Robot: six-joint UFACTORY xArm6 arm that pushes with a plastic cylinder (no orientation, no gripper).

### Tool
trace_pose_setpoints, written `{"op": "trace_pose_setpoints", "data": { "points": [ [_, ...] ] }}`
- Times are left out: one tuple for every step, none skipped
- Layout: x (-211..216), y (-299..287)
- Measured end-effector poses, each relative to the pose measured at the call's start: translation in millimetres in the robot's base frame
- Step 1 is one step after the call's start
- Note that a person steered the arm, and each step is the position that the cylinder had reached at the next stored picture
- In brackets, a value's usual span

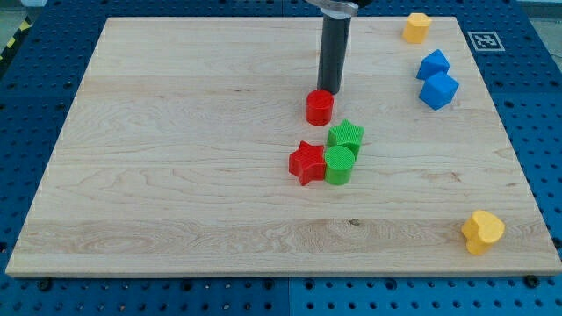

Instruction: Slide red circle closer to red star

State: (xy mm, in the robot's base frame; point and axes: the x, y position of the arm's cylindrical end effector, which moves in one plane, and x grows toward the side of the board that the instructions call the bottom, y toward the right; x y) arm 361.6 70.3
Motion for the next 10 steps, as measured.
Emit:
{"op": "trace_pose_setpoints", "data": {
  "points": [
    [2,1],
    [20,1],
    [46,1],
    [61,-1],
    [42,-6],
    [32,-17],
    [32,-30],
    [34,-32],
    [59,-27],
    [80,-21]
  ]
}}
